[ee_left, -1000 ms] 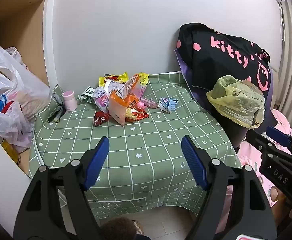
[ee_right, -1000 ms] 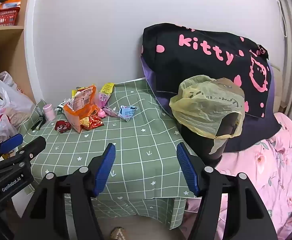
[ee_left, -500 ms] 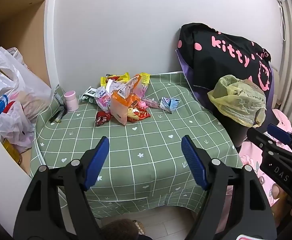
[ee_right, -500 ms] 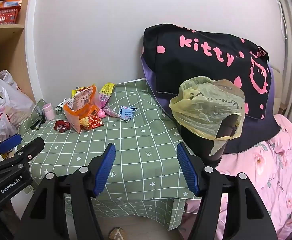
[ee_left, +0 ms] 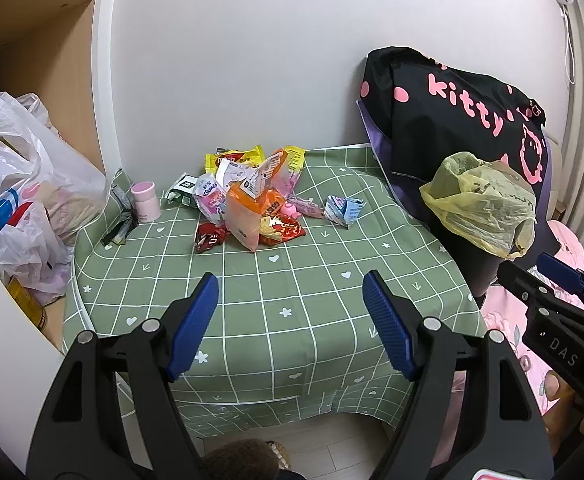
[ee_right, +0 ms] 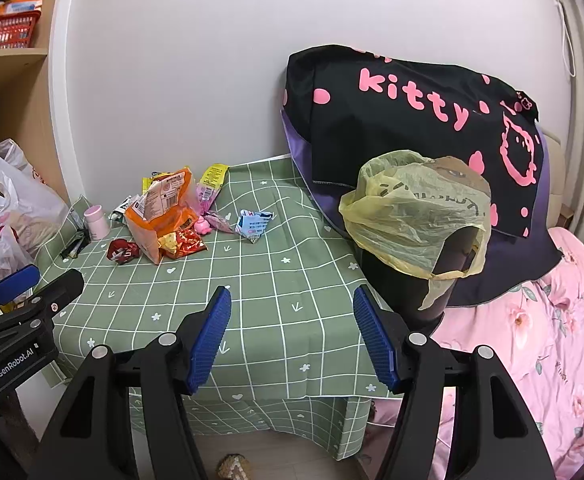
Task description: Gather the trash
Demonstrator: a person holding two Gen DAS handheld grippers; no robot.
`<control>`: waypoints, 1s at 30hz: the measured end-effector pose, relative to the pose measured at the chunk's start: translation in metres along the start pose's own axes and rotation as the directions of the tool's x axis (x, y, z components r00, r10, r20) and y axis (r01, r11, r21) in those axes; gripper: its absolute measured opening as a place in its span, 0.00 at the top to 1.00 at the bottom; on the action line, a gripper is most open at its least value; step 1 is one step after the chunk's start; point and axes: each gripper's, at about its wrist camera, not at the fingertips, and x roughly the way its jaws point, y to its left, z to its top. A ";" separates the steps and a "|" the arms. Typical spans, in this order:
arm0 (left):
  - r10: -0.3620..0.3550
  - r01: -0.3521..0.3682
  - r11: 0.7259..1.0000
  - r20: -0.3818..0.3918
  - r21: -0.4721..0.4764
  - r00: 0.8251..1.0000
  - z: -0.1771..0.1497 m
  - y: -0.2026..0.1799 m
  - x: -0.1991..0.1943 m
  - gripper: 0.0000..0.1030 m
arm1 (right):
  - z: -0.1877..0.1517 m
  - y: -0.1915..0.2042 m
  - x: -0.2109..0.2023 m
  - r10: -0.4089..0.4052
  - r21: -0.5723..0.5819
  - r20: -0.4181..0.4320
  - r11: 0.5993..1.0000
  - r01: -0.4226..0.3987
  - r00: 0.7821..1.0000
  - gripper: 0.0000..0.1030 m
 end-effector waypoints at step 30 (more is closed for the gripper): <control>0.014 -0.014 1.000 -0.006 -0.009 1.000 0.001 0.008 0.006 0.31 | 0.001 0.001 0.006 0.009 0.003 -0.003 1.000 -0.009 1.000 0.42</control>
